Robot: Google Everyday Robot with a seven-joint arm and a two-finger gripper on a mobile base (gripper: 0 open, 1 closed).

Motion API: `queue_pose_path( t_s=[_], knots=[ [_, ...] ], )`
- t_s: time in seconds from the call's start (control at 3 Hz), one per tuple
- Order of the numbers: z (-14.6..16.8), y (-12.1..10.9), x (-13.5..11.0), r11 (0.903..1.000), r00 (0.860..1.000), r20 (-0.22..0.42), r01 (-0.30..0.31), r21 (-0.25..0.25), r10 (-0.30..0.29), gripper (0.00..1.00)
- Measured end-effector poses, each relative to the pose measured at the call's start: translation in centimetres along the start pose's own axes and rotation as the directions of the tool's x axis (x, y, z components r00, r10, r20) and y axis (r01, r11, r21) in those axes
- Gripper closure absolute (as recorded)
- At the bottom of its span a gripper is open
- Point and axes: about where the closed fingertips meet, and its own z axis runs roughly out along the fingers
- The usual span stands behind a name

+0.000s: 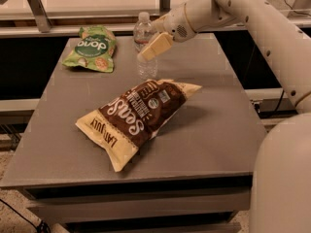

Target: Move water bottle near green rice chip bag

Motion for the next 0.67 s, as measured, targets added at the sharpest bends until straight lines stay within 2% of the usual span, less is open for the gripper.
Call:
queue_pose_path(
  t_s=[0.33,0.67],
  knots=[
    [1.34,0.85,0.37,0.9992,0.999,-0.034,0.017,-0.036,-0.018,0.41],
    [1.67,0.95,0.38,0.999,0.999,-0.034,0.016,-0.041,-0.017,0.65]
  ],
)
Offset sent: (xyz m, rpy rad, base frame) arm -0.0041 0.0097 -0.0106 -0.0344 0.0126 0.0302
